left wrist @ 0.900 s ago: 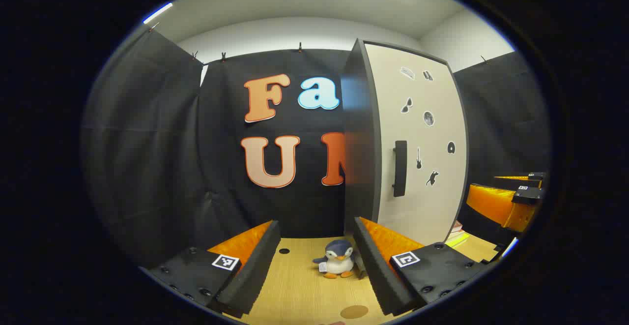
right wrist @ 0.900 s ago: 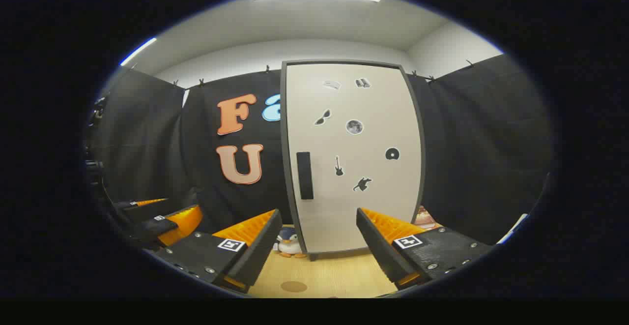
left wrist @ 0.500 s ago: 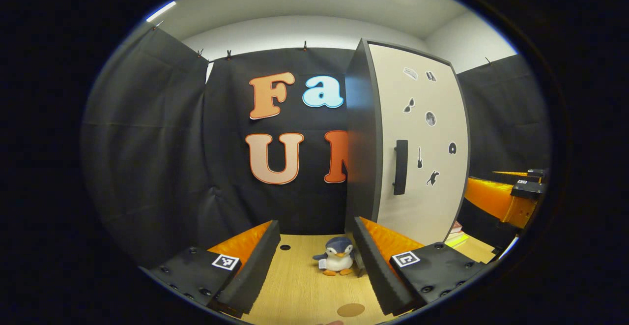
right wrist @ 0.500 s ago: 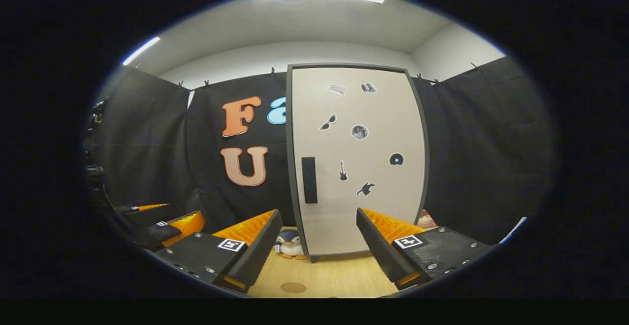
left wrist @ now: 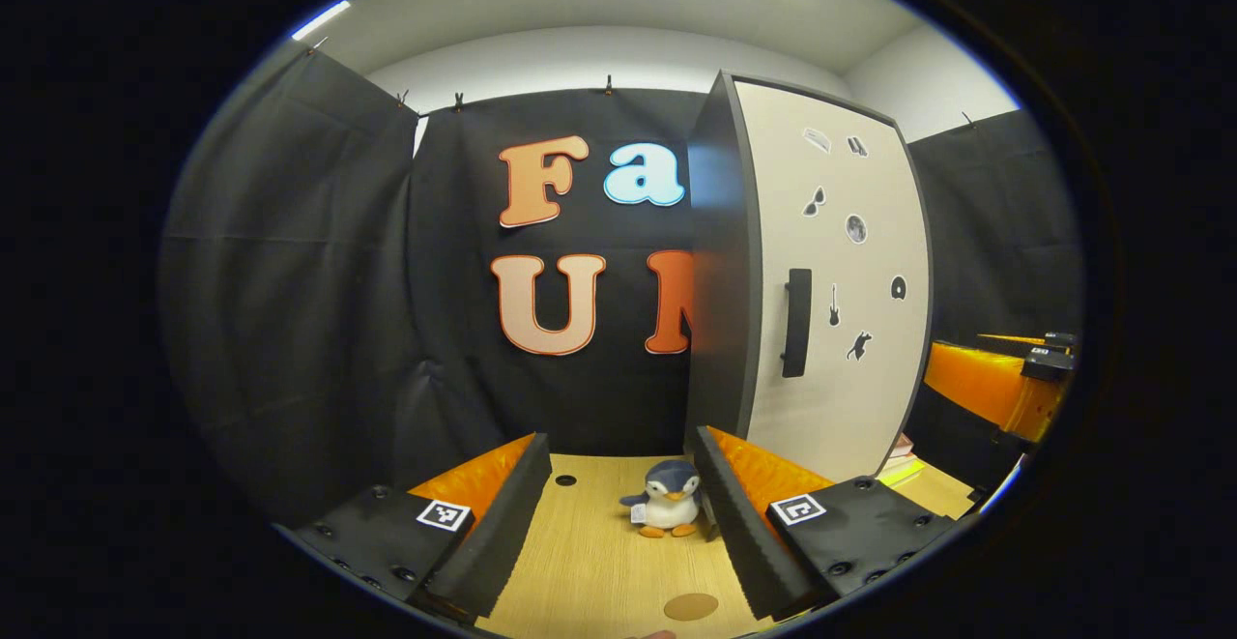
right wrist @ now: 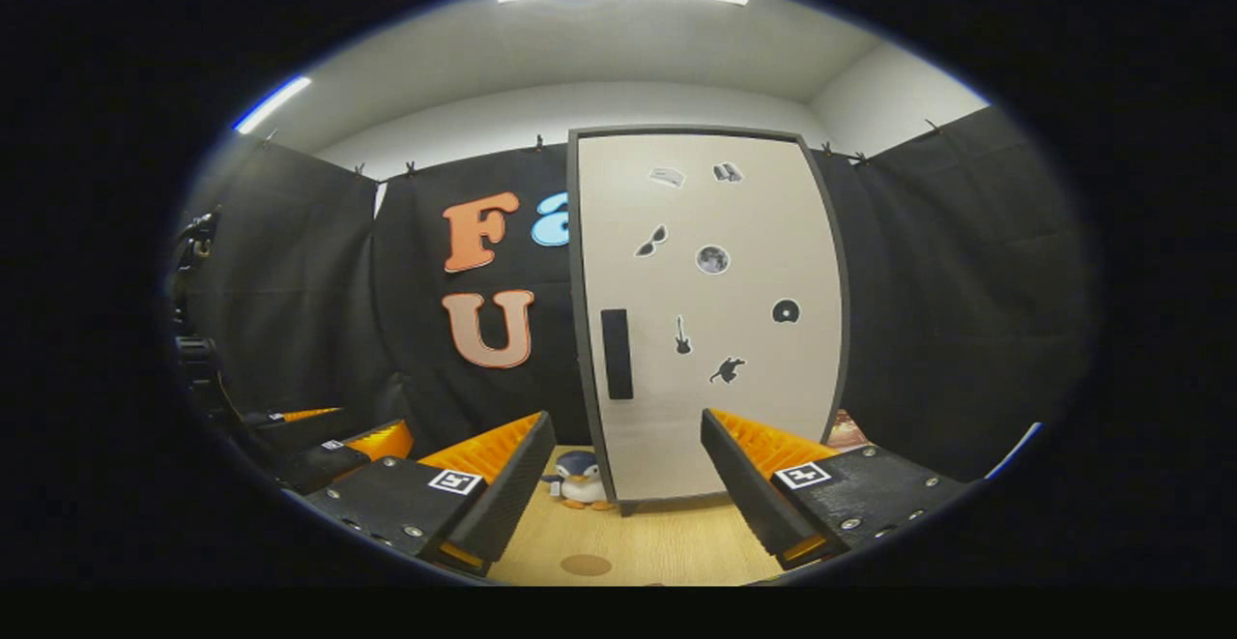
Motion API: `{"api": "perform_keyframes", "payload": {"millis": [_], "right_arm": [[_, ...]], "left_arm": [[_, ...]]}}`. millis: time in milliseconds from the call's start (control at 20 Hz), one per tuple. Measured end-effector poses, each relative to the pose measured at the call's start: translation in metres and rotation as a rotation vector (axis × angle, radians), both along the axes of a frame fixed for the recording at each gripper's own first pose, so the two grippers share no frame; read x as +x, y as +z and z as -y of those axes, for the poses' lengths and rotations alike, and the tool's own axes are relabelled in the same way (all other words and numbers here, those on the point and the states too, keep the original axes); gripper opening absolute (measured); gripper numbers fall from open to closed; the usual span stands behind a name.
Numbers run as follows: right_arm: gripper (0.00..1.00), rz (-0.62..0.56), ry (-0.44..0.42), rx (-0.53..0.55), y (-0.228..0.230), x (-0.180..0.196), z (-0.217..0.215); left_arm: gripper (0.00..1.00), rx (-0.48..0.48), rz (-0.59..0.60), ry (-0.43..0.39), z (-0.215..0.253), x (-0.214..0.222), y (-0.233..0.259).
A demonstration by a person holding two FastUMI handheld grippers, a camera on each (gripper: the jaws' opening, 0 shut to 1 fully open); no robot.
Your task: Open the cabinet door with the right hand, grasp the bottle in the cabinet with the left hand and place it on the coaster, then close the cabinet door with the right hand.
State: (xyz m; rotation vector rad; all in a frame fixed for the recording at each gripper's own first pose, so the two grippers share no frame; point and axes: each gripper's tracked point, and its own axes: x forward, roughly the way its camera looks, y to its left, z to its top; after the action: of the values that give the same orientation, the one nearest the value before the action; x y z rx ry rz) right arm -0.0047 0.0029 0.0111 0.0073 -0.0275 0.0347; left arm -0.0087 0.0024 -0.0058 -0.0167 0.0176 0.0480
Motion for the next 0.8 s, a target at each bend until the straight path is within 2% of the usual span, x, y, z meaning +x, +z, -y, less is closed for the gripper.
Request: {"api": "perform_keyframes", "payload": {"millis": [550, 800], "right_arm": [[0.95, -0.001, 0.006, -0.006, 0.006, 0.02, -0.004], [0.94, 0.0, 0.031, -0.024, 0.007, 0.051, -0.018]], "left_arm": [[0.97, 0.013, 0.017, 0.005, -0.001, 0.011, 0.007], [0.96, 0.013, 0.016, 0.009, -0.006, 0.02, 0.005]]}}
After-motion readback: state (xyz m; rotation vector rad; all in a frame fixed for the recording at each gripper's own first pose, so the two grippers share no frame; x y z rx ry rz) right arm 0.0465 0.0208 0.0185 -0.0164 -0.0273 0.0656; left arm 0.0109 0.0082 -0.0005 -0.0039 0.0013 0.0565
